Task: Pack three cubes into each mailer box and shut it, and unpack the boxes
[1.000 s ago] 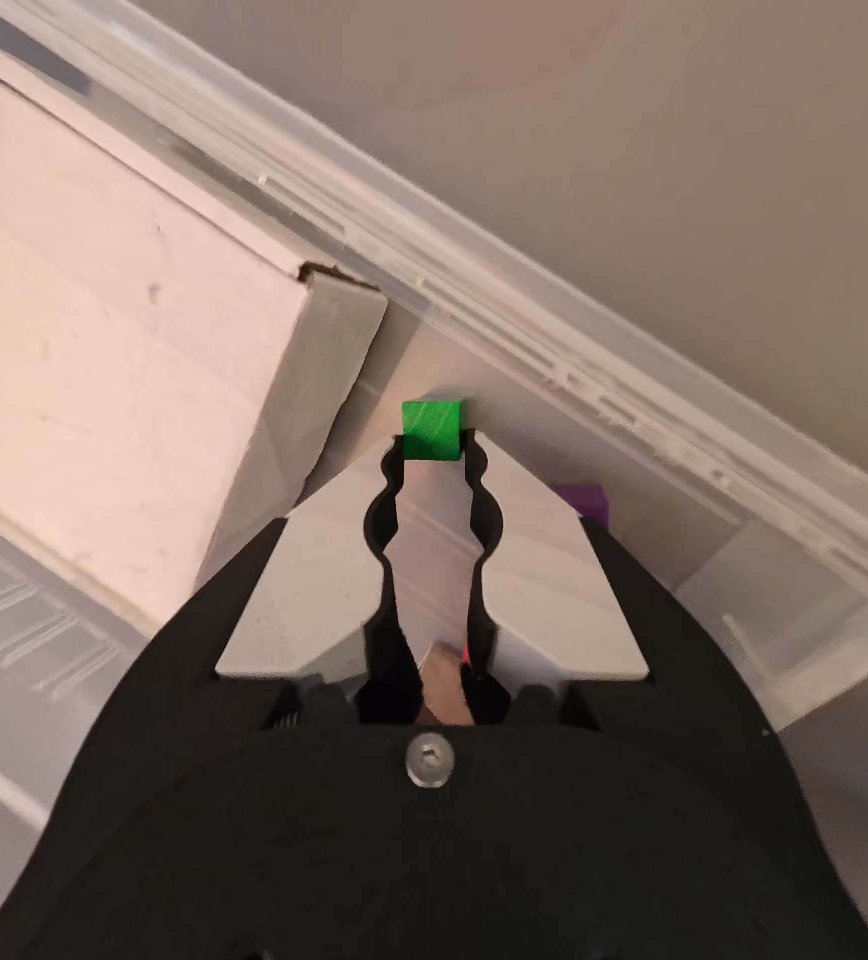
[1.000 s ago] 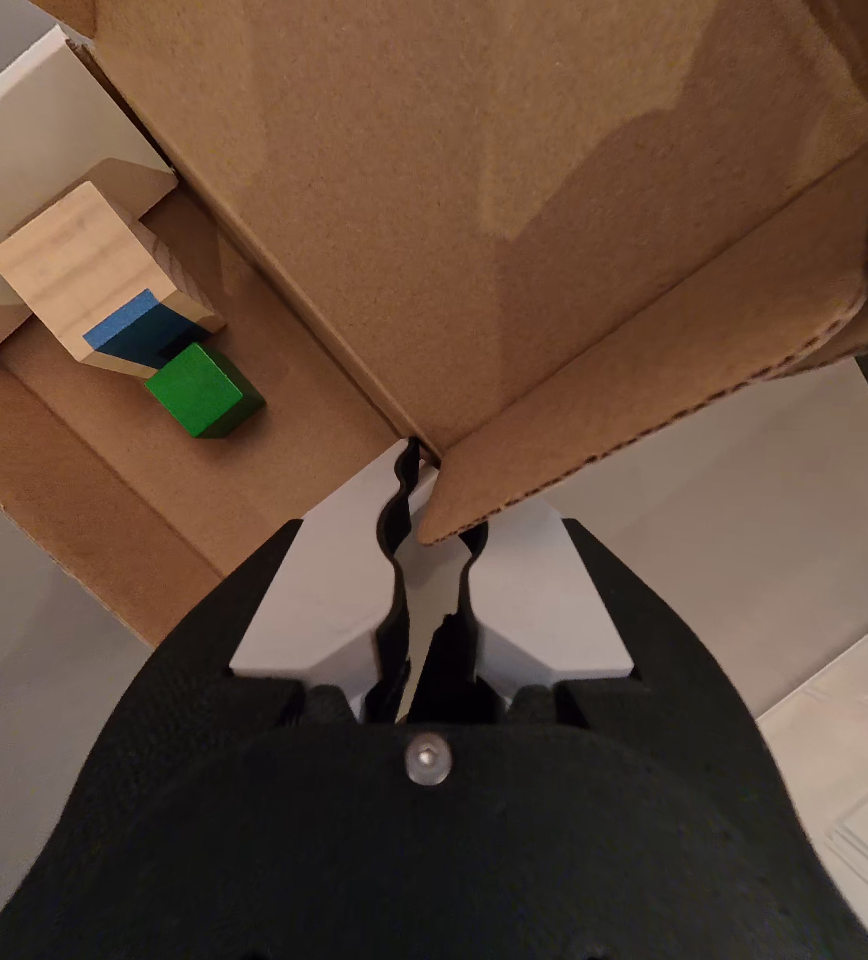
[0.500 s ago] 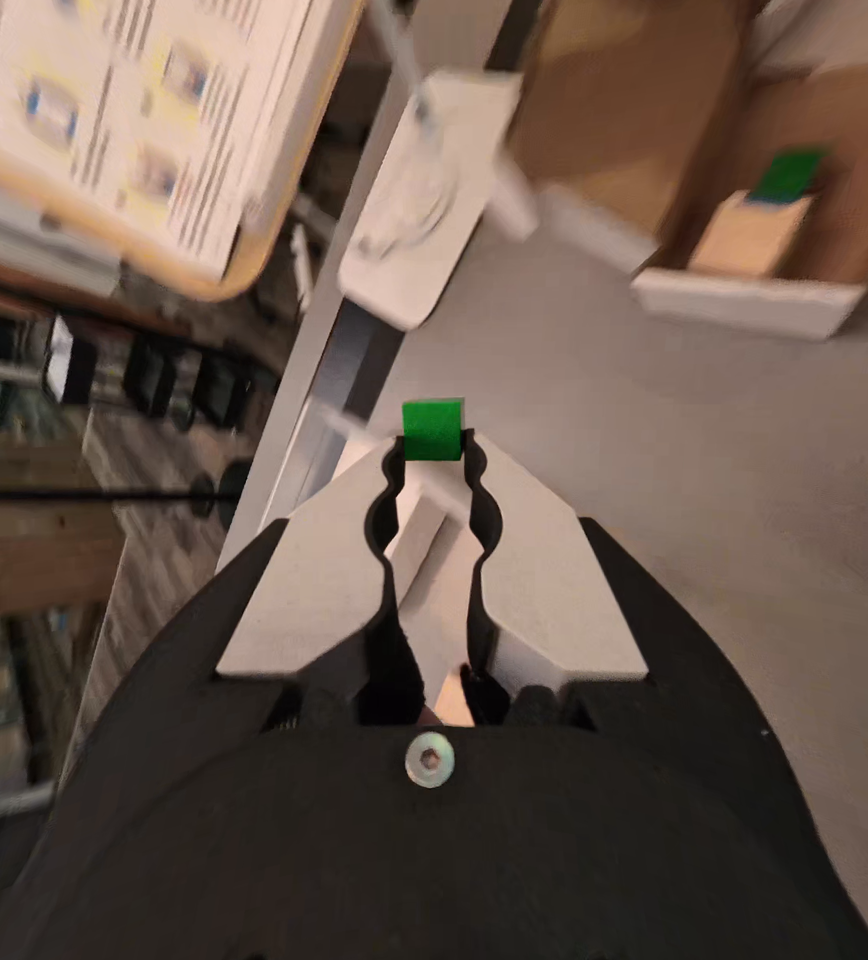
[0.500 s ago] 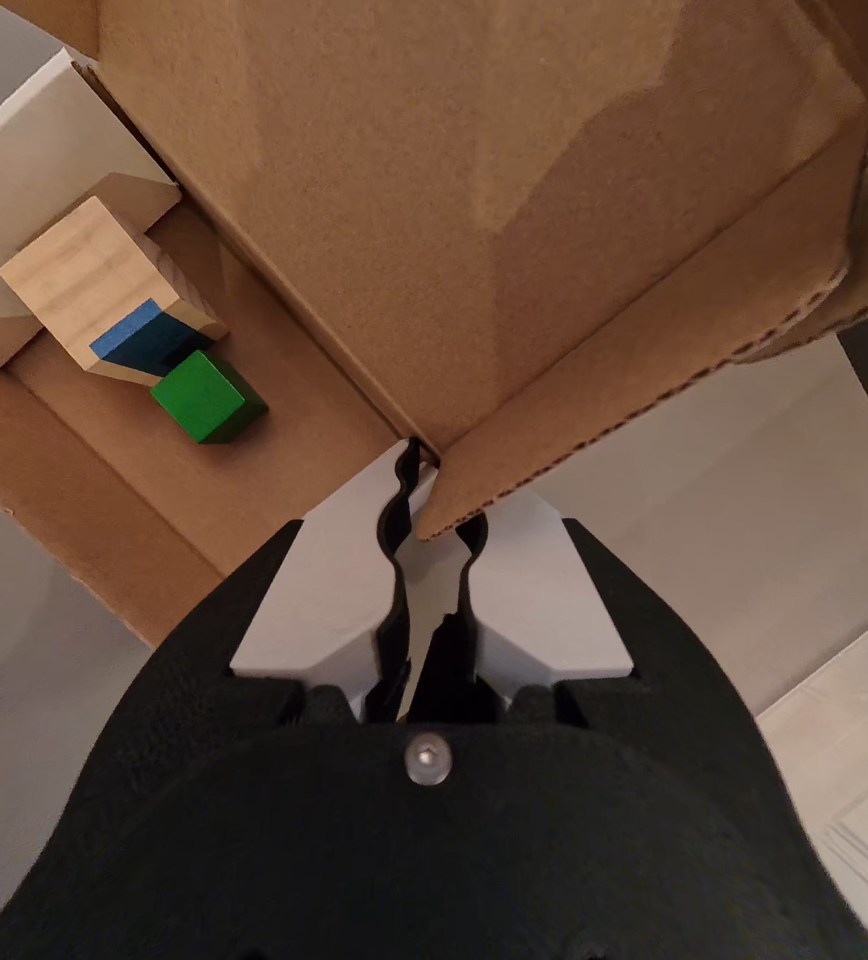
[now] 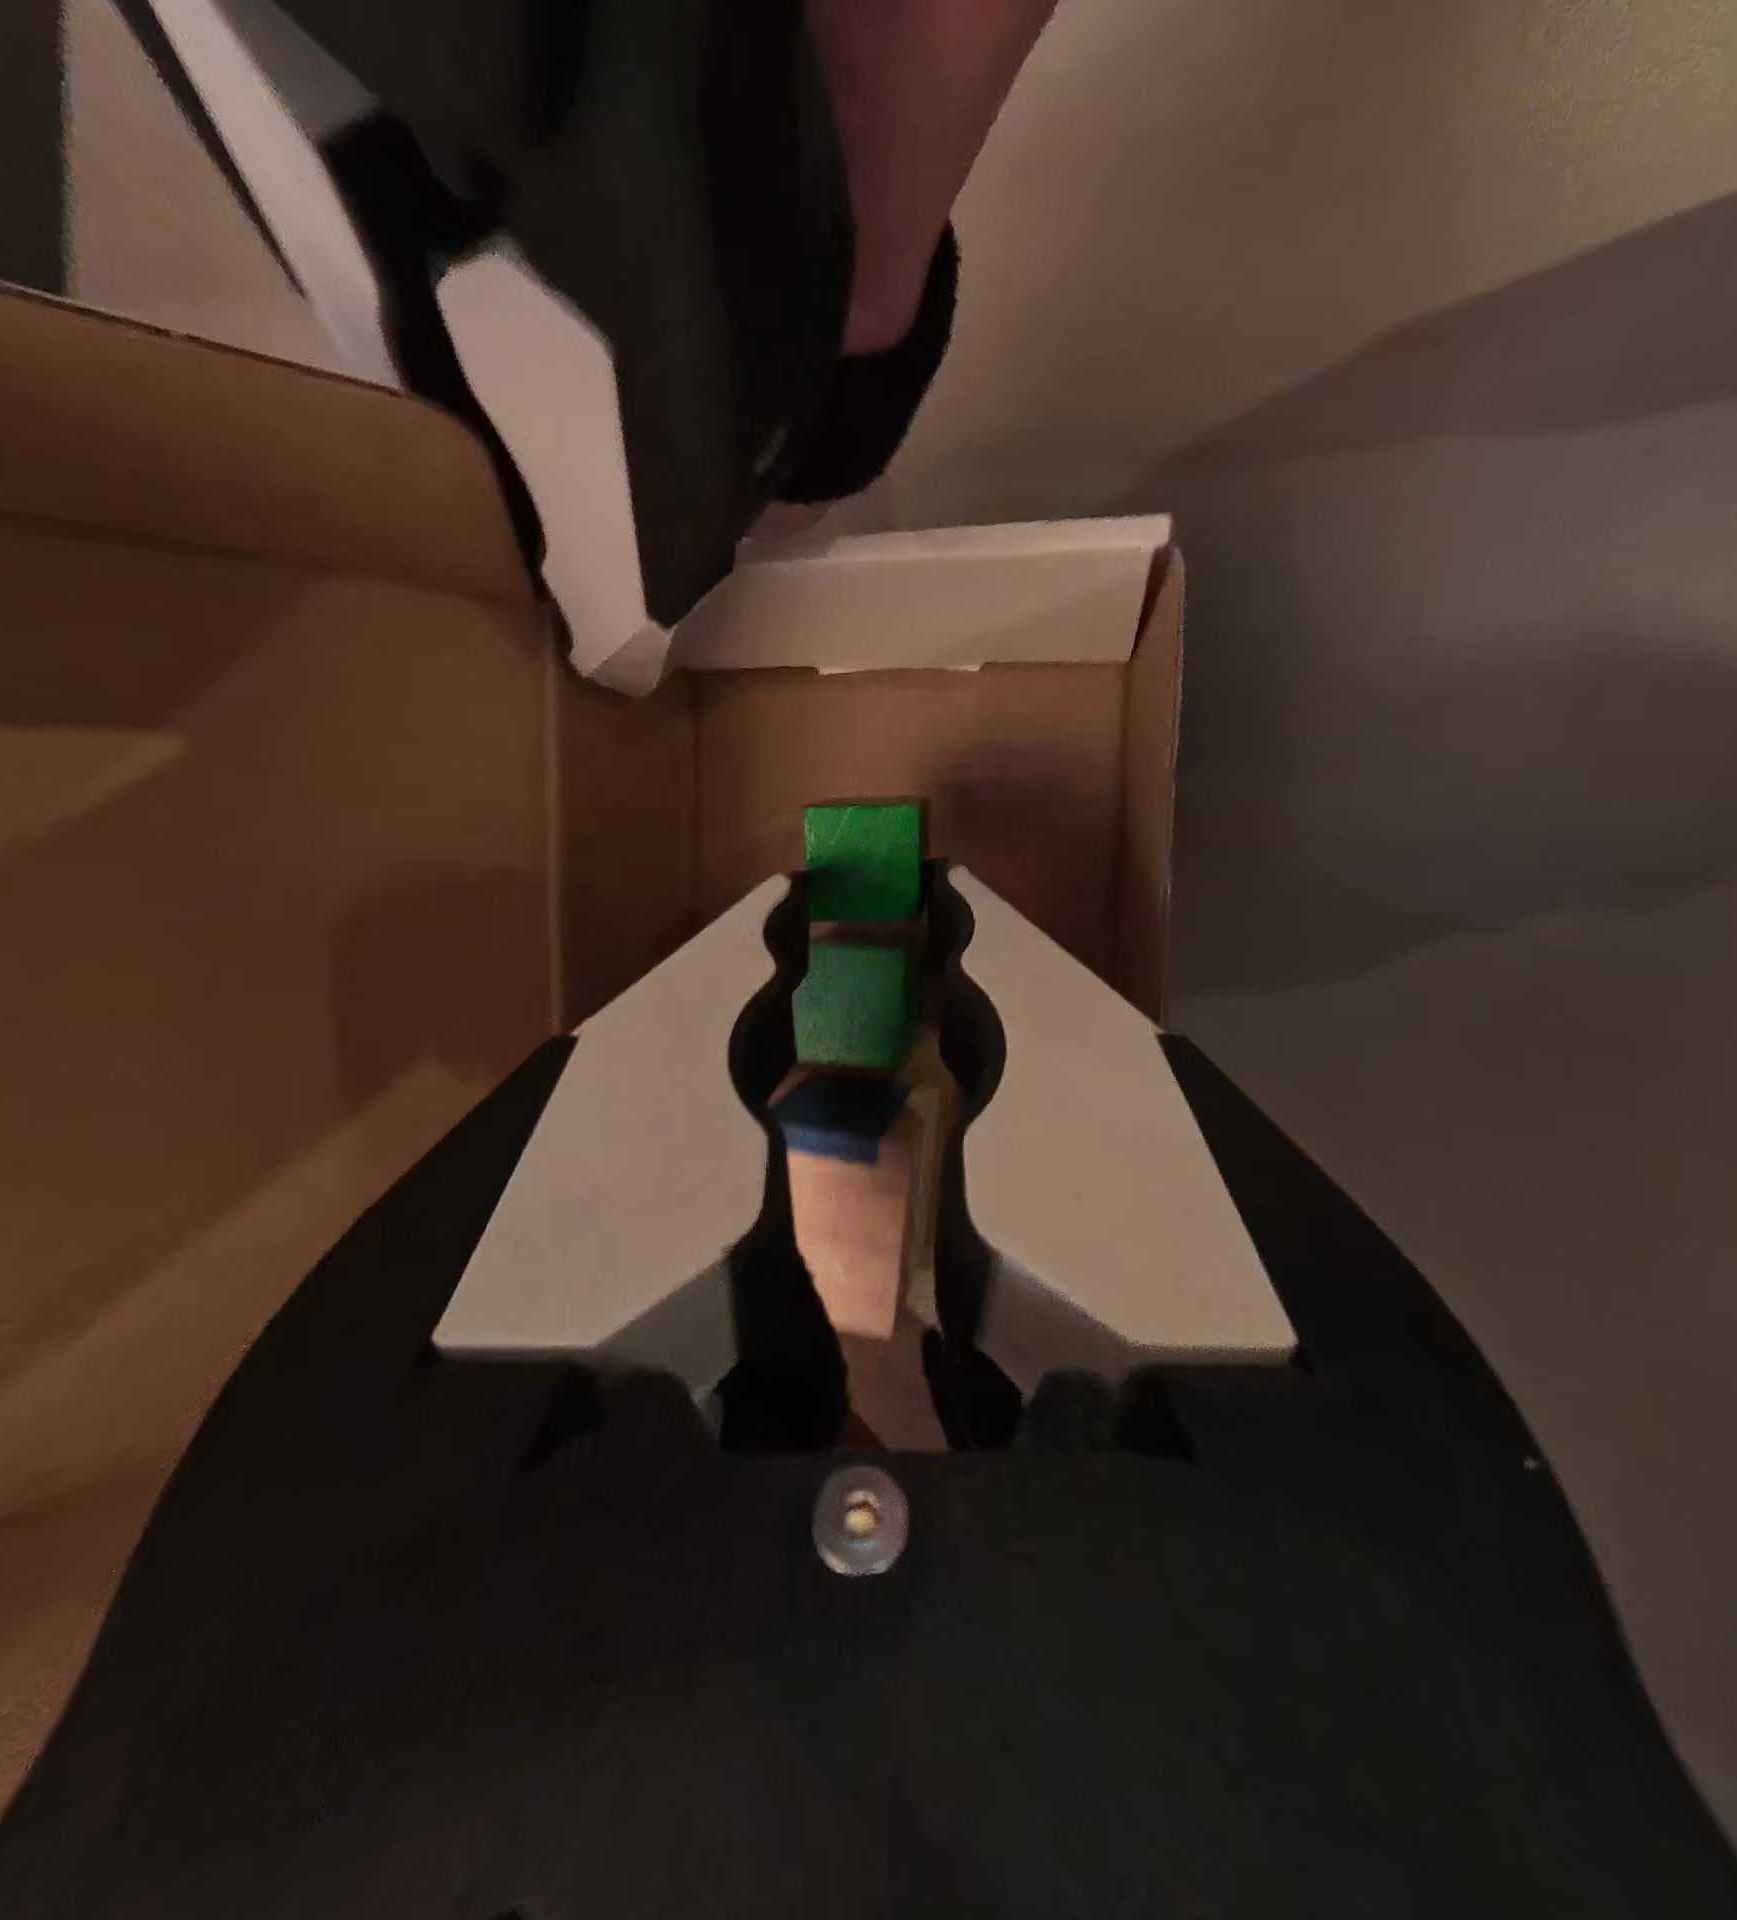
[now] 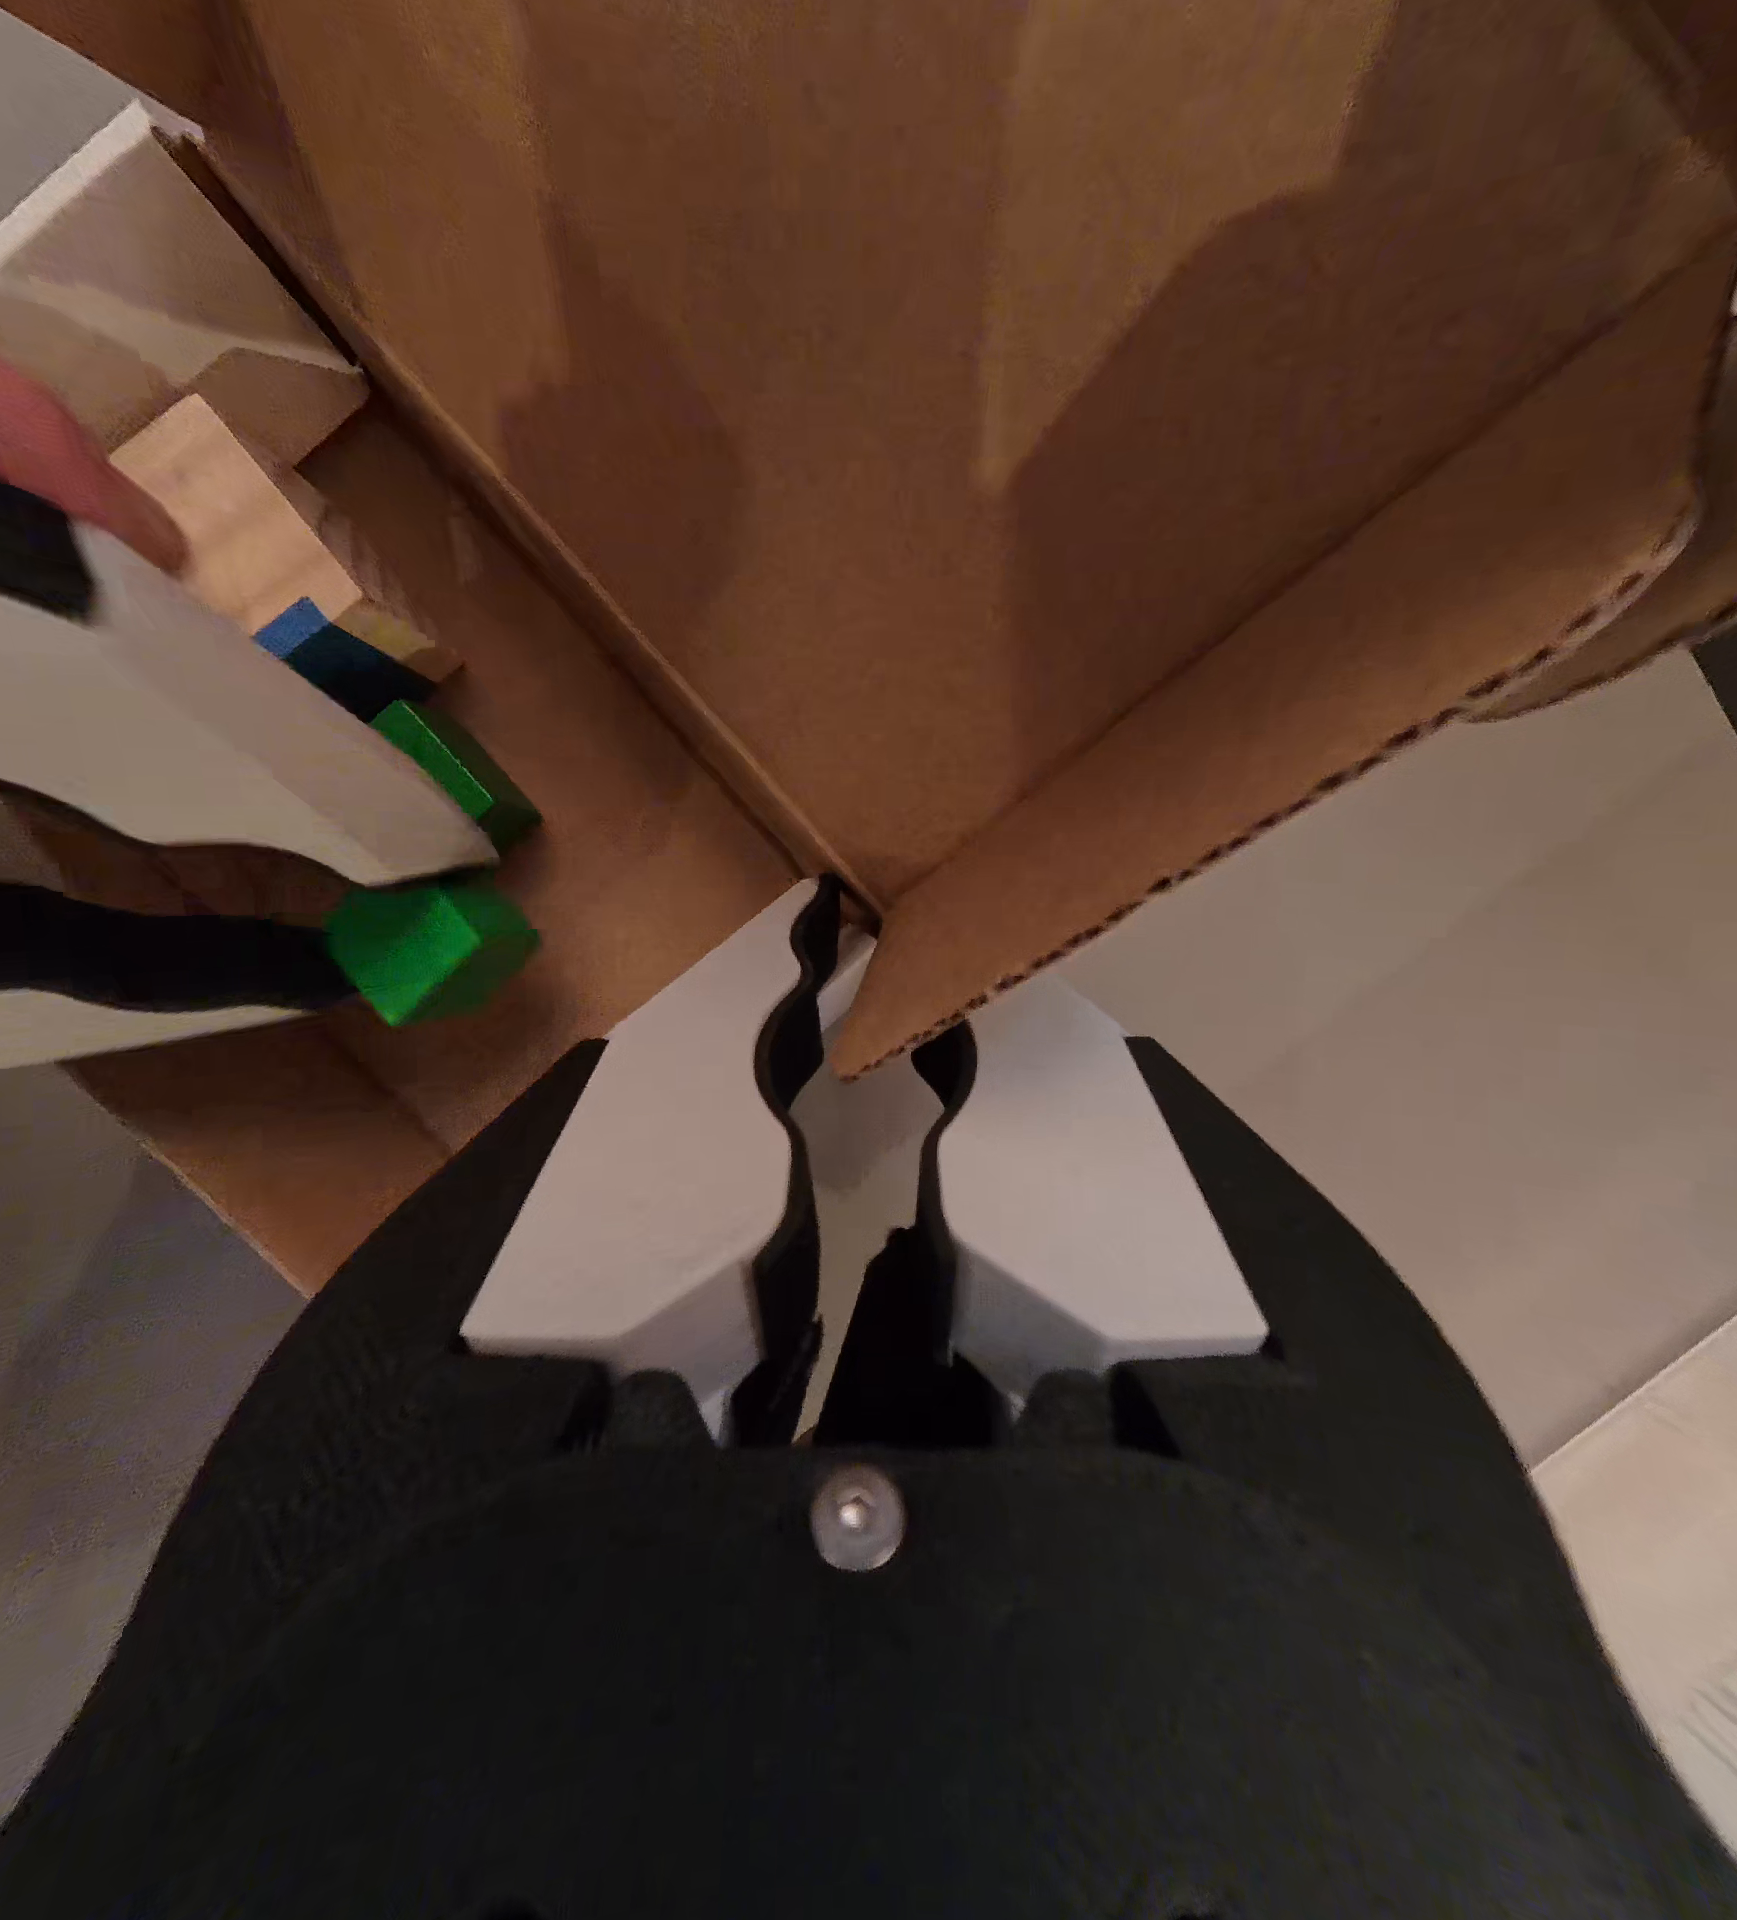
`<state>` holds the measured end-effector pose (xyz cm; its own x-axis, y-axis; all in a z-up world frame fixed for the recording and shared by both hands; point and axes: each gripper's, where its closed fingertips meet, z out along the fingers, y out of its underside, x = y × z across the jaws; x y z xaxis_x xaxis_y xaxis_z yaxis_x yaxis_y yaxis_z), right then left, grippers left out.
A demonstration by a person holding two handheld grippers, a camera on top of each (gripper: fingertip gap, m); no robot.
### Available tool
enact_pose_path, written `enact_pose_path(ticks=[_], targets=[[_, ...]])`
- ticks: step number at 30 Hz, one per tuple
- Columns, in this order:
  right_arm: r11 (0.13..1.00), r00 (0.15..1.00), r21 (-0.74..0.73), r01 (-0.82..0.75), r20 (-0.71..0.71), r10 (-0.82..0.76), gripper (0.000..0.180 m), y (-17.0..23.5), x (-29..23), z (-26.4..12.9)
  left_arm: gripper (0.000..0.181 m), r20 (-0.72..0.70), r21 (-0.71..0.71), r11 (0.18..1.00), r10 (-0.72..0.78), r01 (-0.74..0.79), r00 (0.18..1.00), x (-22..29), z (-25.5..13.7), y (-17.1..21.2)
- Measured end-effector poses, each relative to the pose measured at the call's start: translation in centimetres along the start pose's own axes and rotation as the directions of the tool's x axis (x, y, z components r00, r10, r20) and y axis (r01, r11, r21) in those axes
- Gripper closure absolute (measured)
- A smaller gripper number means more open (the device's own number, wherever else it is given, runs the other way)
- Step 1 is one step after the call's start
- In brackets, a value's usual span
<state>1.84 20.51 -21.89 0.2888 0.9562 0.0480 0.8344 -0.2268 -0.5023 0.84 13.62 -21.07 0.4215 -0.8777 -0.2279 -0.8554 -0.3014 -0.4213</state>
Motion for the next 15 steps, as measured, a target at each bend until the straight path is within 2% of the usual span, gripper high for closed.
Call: enact_pose_path(ticks=[1, 7, 9, 12, 15], targets=[[1.000, 1.000, 0.002, -0.002, 0.004, 0.002, 0.171, 0.0, 0.0, 0.0, 0.160, -0.012, 0.005, 1.000, -0.011, 0.011, 1.000, 0.0, 0.5, -0.1], [1.000, 1.000, 0.013, -0.002, 0.013, 0.002, 0.171, -0.1, -0.1, 0.0, 0.159, -0.020, -0.057, 0.998, -0.036, 0.034, 0.999, -0.2, 2.7, 0.9], [1.000, 1.000, 0.012, 0.001, 0.010, -0.001, 0.171, -0.1, -0.2, 0.0, 0.151, -0.031, -0.045, 0.998, -0.038, 0.036, 0.999, 0.1, 2.5, 0.9], [1.000, 1.000, 0.012, -0.002, 0.012, 0.002, 0.171, -0.1, -0.1, 0.0, 0.142, 0.003, 0.056, 0.997, -0.054, 0.054, 0.999, -0.4, 0.4, -0.3], [1.000, 1.000, 0.015, -0.005, 0.014, 0.005, 0.171, -0.1, -0.1, 0.0, 0.137, 0.070, 0.189, 0.977, -0.113, 0.097, 0.991, -1.4, -3.9, -0.6]])
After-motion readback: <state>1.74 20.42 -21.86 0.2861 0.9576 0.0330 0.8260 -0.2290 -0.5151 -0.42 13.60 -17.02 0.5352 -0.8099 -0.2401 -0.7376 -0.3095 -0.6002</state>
